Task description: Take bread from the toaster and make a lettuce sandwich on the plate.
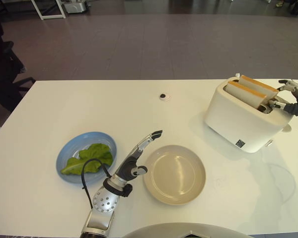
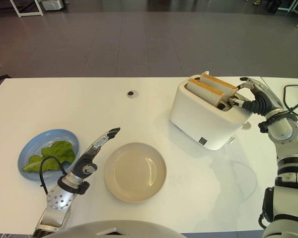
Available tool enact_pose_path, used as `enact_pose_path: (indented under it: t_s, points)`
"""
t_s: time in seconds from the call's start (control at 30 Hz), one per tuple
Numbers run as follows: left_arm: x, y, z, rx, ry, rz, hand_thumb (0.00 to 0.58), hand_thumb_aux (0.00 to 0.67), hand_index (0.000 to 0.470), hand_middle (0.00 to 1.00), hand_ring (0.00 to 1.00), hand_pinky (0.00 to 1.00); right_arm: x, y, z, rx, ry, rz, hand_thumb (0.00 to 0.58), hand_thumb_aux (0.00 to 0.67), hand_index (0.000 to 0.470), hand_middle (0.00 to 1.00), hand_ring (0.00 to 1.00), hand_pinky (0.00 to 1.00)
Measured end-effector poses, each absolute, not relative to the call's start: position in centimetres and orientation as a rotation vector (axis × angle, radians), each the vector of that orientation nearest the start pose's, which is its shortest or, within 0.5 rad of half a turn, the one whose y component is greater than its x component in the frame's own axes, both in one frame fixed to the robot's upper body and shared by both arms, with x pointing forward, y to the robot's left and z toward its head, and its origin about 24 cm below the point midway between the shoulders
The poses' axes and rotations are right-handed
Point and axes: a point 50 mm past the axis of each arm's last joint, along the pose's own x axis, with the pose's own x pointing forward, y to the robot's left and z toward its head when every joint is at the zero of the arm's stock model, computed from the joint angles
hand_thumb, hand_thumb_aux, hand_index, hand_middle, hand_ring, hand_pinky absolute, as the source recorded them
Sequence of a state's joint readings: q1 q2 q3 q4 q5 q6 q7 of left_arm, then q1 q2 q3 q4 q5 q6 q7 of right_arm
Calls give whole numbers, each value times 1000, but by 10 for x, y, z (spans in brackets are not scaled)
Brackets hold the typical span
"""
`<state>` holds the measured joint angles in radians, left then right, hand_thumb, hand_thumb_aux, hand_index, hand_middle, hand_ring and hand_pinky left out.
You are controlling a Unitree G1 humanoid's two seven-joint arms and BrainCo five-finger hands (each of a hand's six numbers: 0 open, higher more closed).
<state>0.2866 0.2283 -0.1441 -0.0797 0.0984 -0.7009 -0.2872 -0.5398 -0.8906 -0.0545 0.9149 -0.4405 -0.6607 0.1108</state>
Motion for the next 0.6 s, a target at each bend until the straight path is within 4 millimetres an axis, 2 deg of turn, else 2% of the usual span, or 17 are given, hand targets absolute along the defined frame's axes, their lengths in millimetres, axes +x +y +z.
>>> enact_pose_path:
  t_s: [0.1,0.2,0.3,0.37,0.4,0.43,0.47,0.57,0.6]
  points:
    - [175,140,56,313,-444,-489,0,0,0,0,0,0,308,-348,146,-1188,-134,64,528,470,330,0,0,0]
    - [175,140,56,320,-444,-486,0,0,0,0,0,0,309,-345,146,-1160,-152,69,551,520,365,0,0,0]
    - [174,140,56,330,-442,-490,0,0,0,0,0,0,310,-341,144,-1136,-172,87,532,478,335,0,0,0]
    - [174,140,56,331,-442,-491,0,0,0,0,0,0,310,-338,144,-1121,-180,102,487,402,282,0,0,0]
    - [174,140,56,332,-442,-491,0,0,0,0,0,0,311,-336,144,-1112,-184,113,438,339,238,0,0,0]
    - [174,141,56,333,-442,-492,0,0,0,0,0,0,311,-335,144,-1102,-188,116,328,229,160,0,0,0]
    - [174,141,56,334,-441,-492,0,0,0,0,0,0,312,-334,143,-1095,-189,121,377,273,192,0,0,0]
    - [174,141,55,334,-440,-493,0,0,0,0,0,0,312,-334,142,-1090,-181,125,328,229,160,0,0,0]
    - [174,141,55,335,-440,-494,0,0,0,0,0,0,312,-334,142,-1089,-177,126,425,323,227,0,0,0]
